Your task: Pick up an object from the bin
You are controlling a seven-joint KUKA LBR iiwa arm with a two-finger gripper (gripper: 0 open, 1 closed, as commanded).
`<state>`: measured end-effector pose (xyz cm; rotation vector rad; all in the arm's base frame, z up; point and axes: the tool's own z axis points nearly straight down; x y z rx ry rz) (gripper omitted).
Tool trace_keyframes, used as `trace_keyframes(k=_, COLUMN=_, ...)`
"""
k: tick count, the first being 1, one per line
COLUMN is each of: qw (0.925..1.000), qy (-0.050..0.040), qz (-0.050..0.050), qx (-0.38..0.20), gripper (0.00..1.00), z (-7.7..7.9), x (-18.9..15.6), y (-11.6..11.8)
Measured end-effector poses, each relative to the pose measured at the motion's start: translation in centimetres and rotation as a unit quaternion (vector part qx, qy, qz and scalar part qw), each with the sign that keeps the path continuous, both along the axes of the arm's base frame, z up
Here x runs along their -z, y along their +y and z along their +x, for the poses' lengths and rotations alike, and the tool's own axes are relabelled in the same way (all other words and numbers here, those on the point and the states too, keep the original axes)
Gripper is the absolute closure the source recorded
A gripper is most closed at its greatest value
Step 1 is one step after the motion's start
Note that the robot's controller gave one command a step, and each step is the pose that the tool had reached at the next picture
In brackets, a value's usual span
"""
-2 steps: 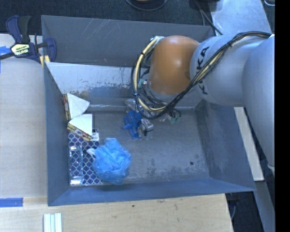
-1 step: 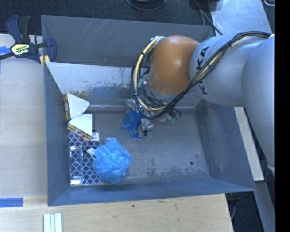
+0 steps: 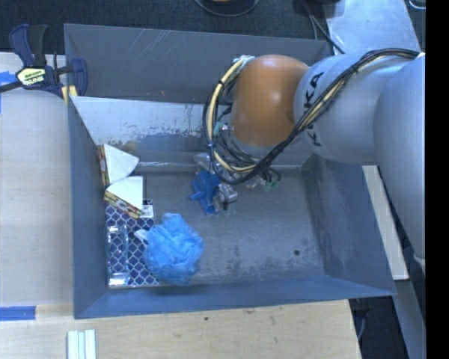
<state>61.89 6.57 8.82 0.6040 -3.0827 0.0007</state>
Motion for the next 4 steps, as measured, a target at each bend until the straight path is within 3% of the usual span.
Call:
trace_keyframes(k=2, qw=1.0, qy=0.0, qz=0.0, qx=0.0, gripper=1.0, z=0.0, x=0.0, y=0.0)
trace_keyframes(k=3, qw=1.0, qy=-0.0038, qz=-0.001, qx=-0.006, gripper=1.0, z=1.3, x=0.6, y=0.9)
trace_keyframes(k=4, qw=1.0, qy=-0.0036, qz=-0.001, qx=-0.006, gripper=1.0, z=1.2, x=0.4, y=0.9)
